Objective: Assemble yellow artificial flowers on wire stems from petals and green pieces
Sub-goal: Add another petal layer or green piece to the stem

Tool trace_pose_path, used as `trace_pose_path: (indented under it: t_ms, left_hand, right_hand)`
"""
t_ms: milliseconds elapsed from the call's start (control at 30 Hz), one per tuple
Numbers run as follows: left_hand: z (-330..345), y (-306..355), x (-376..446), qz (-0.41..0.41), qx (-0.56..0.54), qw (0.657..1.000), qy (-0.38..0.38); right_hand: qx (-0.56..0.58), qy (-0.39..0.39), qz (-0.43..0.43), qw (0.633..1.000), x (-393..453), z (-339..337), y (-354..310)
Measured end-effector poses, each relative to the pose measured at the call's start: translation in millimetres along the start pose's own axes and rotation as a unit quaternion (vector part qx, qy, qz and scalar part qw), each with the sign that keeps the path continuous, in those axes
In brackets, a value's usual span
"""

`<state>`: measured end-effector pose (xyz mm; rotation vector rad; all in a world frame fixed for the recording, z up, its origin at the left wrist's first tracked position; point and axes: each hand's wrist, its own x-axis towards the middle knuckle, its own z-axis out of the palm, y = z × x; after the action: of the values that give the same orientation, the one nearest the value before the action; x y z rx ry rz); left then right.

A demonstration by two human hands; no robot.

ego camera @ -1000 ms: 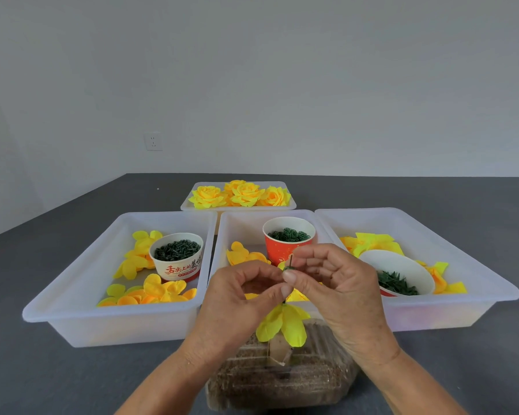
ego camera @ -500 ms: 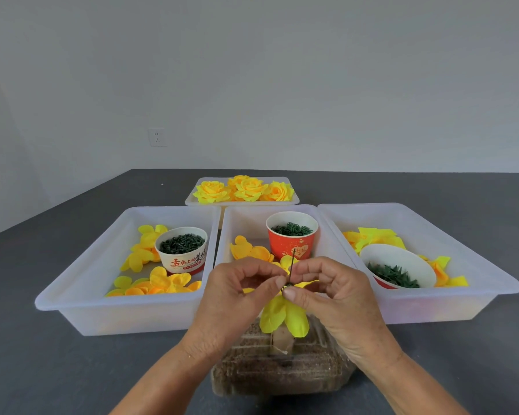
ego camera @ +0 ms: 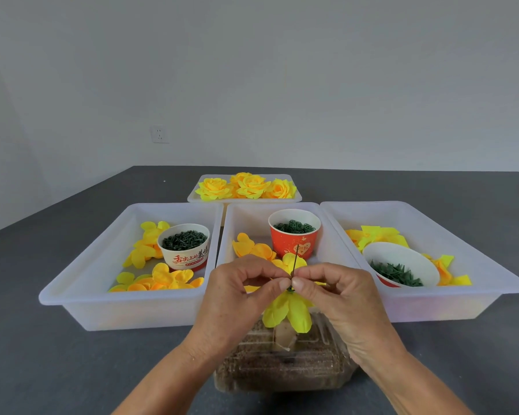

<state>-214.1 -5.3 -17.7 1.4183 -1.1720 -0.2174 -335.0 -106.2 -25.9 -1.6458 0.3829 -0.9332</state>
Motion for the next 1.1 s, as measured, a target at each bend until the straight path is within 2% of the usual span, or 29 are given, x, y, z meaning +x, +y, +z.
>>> trace_pose_path:
  t_ms: [133,333,567,800,1100]
  left_hand:
    - [0,2,1,-0.009,0.021,1.0,-0.002]
    - [-2,6,2,-0.043,0.056,0.997,-0.016]
    - [-2,14,4,-0.042,0.173,0.983,-0.039]
    - [-8,18,8,-0.068,0.122,0.99,-0.029]
    - [-8,19,10,-0.081,0.155,0.982,-0.077]
  right_hand:
    - [-0.027,-0.015,-0.004,1.0,2,-2,-3]
    - [-0.071,-0.043,0.039,0.996,8,-6,-6]
    - [-0.132,-0.06,0.058,0.988,7,-5,-9]
    - [-0.089,-0.04,0.074,0.992,10,-11,-12]
    - [-0.113,-0.067,0.067,0.989,8,-9,-6]
